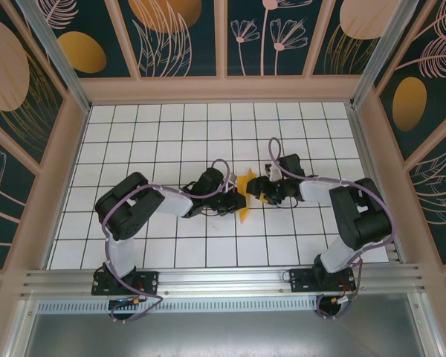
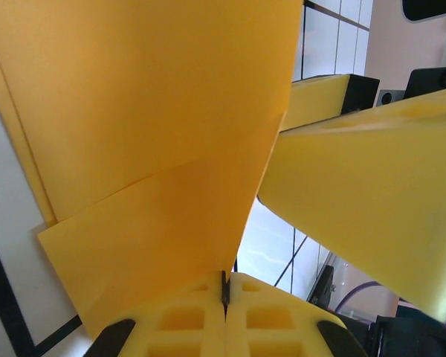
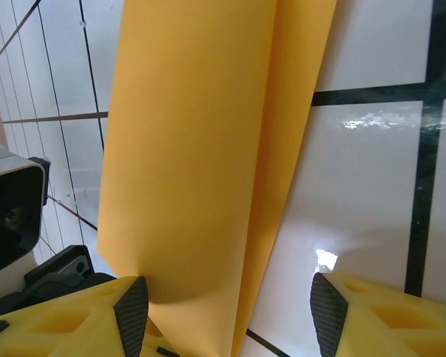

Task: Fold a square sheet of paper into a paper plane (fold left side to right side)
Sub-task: Fold the wing for the fifth time at the center of the table.

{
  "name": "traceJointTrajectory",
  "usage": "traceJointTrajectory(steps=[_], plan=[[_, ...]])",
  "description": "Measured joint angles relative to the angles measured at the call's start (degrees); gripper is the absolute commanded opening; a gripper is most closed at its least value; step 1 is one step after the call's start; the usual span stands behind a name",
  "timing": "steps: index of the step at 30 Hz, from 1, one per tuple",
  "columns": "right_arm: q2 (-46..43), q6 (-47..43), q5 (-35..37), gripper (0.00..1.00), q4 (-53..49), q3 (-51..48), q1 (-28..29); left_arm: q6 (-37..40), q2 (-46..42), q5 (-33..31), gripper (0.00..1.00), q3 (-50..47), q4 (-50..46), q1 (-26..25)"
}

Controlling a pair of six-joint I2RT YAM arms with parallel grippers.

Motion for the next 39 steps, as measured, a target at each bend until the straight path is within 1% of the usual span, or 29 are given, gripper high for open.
traceJointTrajectory(steps=[9, 13, 19, 24, 27, 28, 34, 38, 39], plan=[[2.51, 0.85, 0.52, 0.54, -0.72, 2.19, 0.59, -1.86, 0.79, 1.03, 0.00, -1.16, 2.86, 0.37], [3.06, 1.07, 1.55, 0.49, -1.73, 2.82, 0.63, -2.43, 1.09, 1.03, 0.00, -1.40, 3.43, 0.37], [3.72, 1.16, 1.77, 0.48, -2.78, 3.52, 0.63, -2.49, 1.14, 1.03, 0.01, -1.42, 3.69, 0.37], [4.07, 1.29, 1.95, 0.48, -3.72, 4.15, 0.72, -2.86, 1.14, 1.09, 0.06, -1.57, 4.74, 0.37], [4.09, 1.29, 1.97, 0.48, -3.74, 4.15, 0.74, -2.89, 1.14, 1.07, 0.10, -1.77, 4.96, 0.37], [4.09, 1.29, 1.97, 0.48, -3.74, 4.15, 0.74, -3.02, 1.14, 1.07, 0.14, -1.81, 5.03, 0.37], [4.24, 1.29, 2.16, 0.48, -4.20, 4.48, 0.83, -3.28, 1.14, 1.01, 0.22, -1.84, 5.11, 0.37], [4.31, 1.29, 2.36, 0.48, -4.61, 4.70, 0.85, -3.23, 1.14, 0.96, 0.25, -1.84, 4.85, 0.37], [4.31, 1.29, 2.36, 0.48, -4.61, 4.72, 0.85, -3.10, 1.11, 0.92, 0.27, -1.84, 4.59, 0.37]])
